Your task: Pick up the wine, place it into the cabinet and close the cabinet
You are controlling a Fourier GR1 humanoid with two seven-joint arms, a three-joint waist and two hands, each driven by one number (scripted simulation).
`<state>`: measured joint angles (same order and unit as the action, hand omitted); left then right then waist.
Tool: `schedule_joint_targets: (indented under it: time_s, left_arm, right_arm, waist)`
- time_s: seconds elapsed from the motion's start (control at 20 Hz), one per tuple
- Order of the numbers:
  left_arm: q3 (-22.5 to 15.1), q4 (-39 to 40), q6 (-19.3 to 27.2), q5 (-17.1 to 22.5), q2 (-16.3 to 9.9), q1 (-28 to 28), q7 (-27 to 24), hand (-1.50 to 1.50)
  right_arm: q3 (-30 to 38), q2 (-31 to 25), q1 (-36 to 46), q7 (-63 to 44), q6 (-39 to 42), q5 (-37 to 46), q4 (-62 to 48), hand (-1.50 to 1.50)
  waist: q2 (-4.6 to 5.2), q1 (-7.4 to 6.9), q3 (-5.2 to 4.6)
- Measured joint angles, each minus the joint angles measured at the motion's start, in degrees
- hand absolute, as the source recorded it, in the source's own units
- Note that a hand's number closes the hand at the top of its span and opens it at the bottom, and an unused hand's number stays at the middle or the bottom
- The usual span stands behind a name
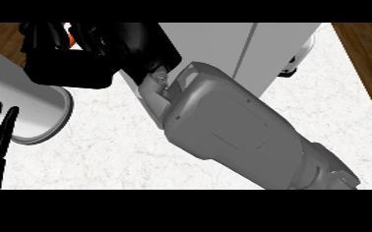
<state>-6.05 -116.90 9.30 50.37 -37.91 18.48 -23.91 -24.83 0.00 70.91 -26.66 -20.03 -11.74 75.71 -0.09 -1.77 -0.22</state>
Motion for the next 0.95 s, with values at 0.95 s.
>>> schedule_joint_targets:
  time_s: [0.95]
  left_arm:
    - [1.1, 0.1, 0.3, -1.8, 1.2, -3.0, 3.3, -1.5]
  right_arm:
    - [3.3, -1.6, -0.3, 17.3, 11.0, 1.2, -12.0, 1.5]
  waist:
    - [-2.27, -0.44, -0.6]
